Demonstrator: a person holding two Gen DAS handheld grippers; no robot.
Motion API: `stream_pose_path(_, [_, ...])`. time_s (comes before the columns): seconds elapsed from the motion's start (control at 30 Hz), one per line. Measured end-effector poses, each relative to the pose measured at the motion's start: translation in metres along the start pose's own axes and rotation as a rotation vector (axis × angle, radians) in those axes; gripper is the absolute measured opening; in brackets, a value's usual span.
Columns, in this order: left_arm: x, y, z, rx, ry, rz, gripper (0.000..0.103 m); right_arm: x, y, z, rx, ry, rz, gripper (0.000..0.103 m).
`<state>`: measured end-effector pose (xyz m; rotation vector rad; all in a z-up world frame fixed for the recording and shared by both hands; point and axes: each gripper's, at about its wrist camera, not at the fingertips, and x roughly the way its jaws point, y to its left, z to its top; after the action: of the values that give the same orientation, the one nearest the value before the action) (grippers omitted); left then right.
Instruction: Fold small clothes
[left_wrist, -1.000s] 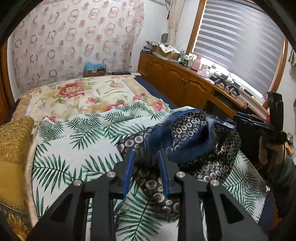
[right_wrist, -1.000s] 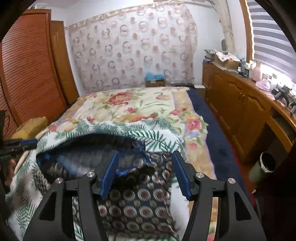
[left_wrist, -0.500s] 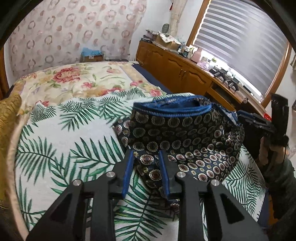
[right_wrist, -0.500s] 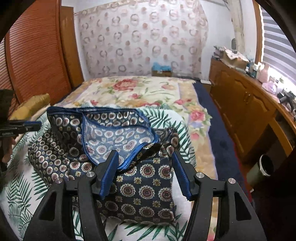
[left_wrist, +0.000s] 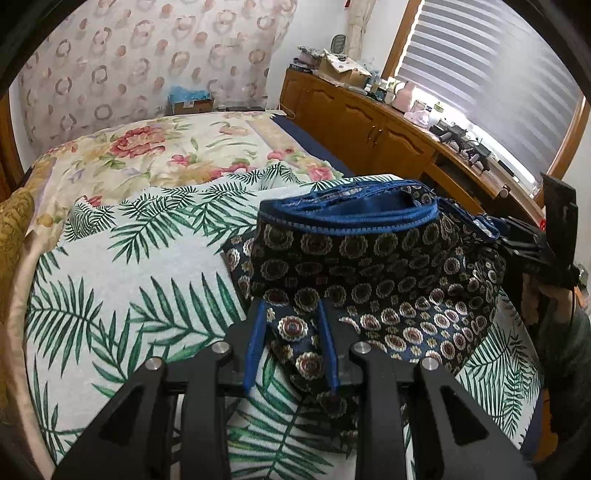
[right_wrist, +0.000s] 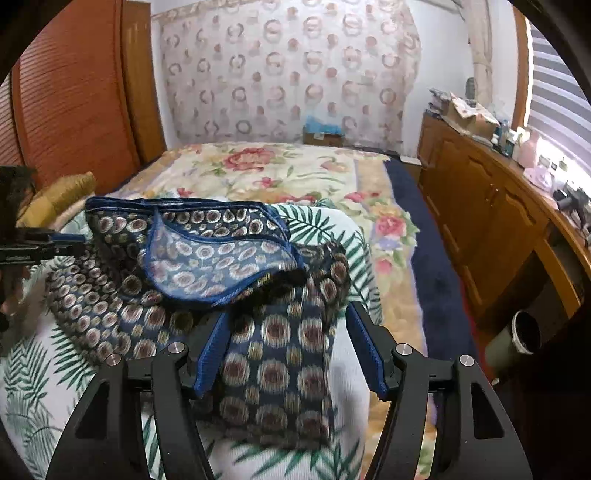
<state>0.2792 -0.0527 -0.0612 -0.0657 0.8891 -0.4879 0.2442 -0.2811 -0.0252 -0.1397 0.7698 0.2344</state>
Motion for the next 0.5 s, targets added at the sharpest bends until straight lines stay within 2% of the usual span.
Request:
stream_pose_path(0.1, [0.003,-0.001,0.008,0.01,-0.006,0.023,0.026,0.014,-0.004,0.01,0.005,0.007,0.013,0.064])
stream_pose_path(0.17, [0.004,-0.001,0.013,0.013,-0.011,0.027,0.026,0.02,-0.007,0.016,0.012,0.007,0.019,0.058])
stream_pose_path(0.27, [0.008,0.001,0.02,0.009,-0.016,0.034,0.026,0.028,-0.012,0.024,0.014,0.002,0.017,0.039])
stream_pose_path(0.3, [0.009,0.001,0.022,0.009,-0.019,0.034,0.026,0.028,-0.013,0.025,0.017,-0.005,0.027,0.02])
stream_pose_path(0.33, [0.01,0.002,0.023,0.009,-0.021,0.031,0.026,0.028,-0.013,0.026,0.014,-0.014,0.045,0.007])
stream_pose_path(0.5, [0.02,0.012,0.026,-0.019,-0.017,0.04,0.026,0.019,-0.01,0.031,-0.016,-0.077,0.07,0.0])
